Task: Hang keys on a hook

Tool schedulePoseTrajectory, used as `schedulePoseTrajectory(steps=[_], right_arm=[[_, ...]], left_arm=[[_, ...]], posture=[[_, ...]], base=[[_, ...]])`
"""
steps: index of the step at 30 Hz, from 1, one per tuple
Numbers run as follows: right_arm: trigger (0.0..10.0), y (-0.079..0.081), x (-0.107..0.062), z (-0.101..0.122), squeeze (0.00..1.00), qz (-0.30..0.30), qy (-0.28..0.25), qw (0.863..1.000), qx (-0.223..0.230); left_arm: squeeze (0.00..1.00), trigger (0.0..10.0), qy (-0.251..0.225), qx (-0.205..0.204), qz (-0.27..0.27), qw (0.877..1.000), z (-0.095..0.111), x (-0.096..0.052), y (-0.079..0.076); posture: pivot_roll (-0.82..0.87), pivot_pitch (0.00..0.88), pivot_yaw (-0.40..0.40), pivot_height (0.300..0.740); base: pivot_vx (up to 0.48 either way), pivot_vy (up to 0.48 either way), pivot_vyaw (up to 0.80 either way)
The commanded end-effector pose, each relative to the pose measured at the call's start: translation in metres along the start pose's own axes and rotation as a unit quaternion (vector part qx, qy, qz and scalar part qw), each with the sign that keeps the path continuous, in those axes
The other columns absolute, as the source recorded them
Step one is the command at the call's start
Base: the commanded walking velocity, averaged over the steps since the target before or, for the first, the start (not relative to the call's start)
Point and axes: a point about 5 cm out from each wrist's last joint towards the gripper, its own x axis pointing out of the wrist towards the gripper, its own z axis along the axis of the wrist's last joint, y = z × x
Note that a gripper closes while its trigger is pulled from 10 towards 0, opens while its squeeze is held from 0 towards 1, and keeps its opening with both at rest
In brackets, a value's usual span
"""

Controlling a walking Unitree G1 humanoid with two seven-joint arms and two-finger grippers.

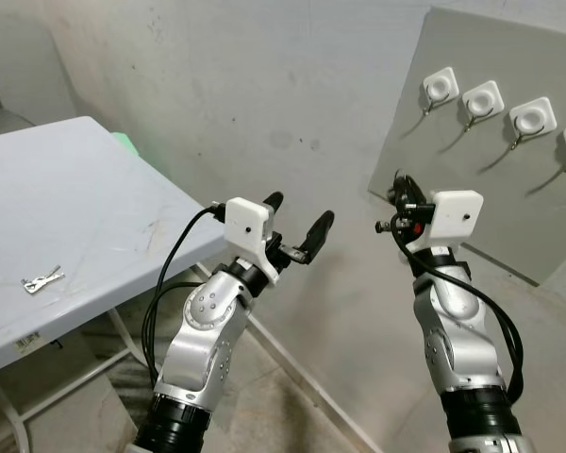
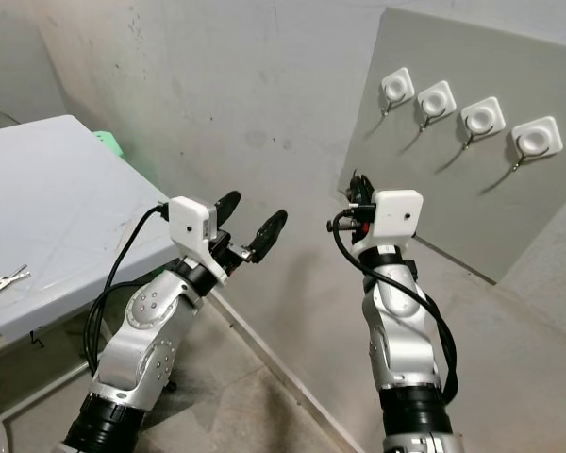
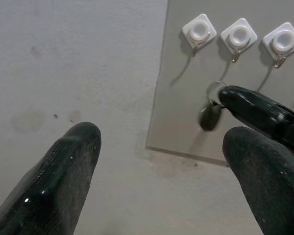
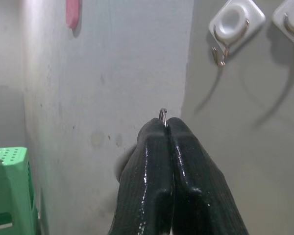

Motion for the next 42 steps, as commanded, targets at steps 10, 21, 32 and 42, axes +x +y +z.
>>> schedulePoseTrajectory(steps=[10, 21, 32, 42], right_arm=[[10.0, -0.007, 0.027, 0.009, 0.00, -0.031, -0.017, 0.999, 0.009], [10.0, -0.021, 0.039, 0.015, 0.00, -0.115, -0.032, 0.992, 0.051], [10.0, -0.027, 0.047, 0.031, 0.00, -0.131, -0.080, 0.986, 0.058], [10.0, -0.030, 0.047, 0.039, 0.00, -0.138, -0.116, 0.981, 0.077]], left_arm=[[0.00, 10.0, -0.016, 0.013, -0.020, 1.000, 0.016, 0.005, -0.002], [0.00, 10.0, -0.019, 0.015, -0.050, 0.998, 0.022, 0.004, -0.008], [0.00, 10.0, -0.020, 0.014, -0.062, 0.998, 0.026, 0.005, -0.010], [0.00, 10.0, -0.019, 0.016, -0.070, 0.997, 0.028, 0.004, -0.011]], posture=[[0.02, 0.000, -0.065, 0.740], [0.03, 0.007, -0.068, 0.740], [0.03, 0.008, -0.065, 0.740], [0.03, 0.001, -0.065, 0.740]], base=[[0.000, 0.000, 0.00], [0.000, 0.000, 0.00], [0.000, 0.000, 0.00], [0.000, 0.000, 0.00]])
